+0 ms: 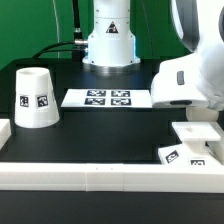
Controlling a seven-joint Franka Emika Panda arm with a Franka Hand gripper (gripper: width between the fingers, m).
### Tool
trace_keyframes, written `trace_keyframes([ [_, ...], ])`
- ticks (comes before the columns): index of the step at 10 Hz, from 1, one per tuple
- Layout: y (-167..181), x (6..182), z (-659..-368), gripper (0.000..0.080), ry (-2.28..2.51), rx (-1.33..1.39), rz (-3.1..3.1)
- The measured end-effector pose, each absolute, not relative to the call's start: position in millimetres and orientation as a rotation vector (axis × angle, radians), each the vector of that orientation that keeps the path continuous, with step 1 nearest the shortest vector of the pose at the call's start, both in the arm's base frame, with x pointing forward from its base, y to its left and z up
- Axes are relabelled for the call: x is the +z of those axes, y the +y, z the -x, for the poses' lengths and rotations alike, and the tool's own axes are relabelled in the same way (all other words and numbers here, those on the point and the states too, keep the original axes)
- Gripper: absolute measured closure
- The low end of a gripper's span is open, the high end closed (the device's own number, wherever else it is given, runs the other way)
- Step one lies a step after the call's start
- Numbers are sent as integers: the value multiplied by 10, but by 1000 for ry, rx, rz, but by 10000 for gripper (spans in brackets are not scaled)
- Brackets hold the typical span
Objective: Assemble lamp
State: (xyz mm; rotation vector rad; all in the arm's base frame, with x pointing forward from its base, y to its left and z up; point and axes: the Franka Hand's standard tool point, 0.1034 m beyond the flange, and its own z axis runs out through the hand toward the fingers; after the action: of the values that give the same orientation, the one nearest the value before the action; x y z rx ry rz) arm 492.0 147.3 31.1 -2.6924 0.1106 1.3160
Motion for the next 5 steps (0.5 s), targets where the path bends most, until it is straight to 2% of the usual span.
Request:
trace_keyframes([
  [5, 1473, 68, -4767, 101, 105, 1310, 2693],
])
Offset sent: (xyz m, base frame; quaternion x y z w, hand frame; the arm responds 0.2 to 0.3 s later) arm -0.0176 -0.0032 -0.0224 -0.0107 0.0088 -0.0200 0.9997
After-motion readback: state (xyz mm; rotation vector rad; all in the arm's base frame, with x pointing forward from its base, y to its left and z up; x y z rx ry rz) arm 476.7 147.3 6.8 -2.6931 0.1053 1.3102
